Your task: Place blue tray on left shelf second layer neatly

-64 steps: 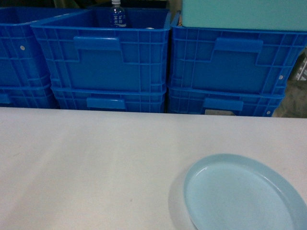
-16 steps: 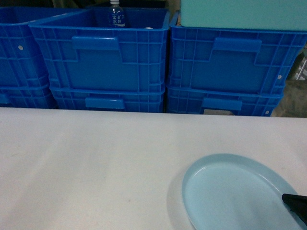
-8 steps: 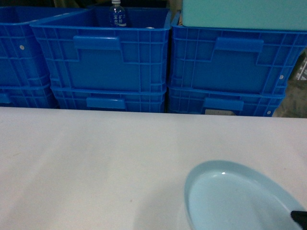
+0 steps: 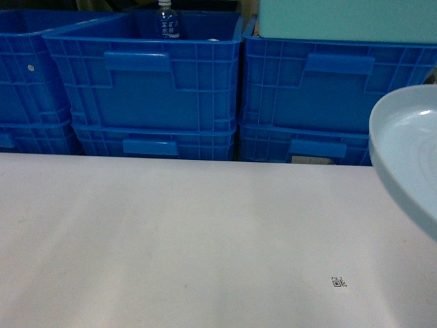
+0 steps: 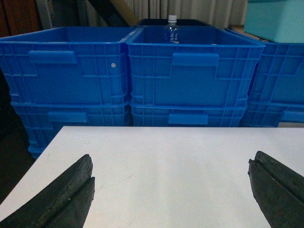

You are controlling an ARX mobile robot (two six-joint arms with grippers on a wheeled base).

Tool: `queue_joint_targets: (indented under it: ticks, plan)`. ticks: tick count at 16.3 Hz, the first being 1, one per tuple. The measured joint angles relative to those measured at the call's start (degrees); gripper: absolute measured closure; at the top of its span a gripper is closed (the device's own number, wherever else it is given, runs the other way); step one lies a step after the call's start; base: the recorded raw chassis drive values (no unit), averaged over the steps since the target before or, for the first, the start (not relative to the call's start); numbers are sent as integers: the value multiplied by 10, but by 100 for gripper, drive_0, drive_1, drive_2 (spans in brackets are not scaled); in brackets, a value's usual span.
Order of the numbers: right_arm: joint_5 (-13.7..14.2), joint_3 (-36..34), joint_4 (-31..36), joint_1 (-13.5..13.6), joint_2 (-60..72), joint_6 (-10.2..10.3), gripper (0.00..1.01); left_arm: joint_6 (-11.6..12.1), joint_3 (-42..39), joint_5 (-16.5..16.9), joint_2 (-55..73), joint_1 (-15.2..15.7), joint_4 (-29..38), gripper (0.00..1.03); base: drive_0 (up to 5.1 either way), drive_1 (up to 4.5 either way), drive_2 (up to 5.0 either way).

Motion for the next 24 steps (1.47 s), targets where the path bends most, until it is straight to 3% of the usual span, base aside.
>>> queue_joint_targets:
  ticks: [2,6,8,12,18,24]
  plan:
    - [33,-41,-10,31,-65,-3,99,0,0,0,0,0,0,5,0,0,0]
    - [50,-105,-11,41,-105,-7,99,0,0,0,0,0,0,5,0,0,0]
    - [53,-107,17,36,-94,-12,99,0,0,0,0,0,0,5,0,0,0]
    - [59,-107,12,53,-101,-16,99,0,0,0,0,0,0,5,0,0,0]
    - [58,-115,31,56,-95,-33,99,0,0,0,0,0,0,5,0,0,0]
    - [59,-116,31,56,-95,-33,99,0,0,0,0,0,0,5,0,0,0]
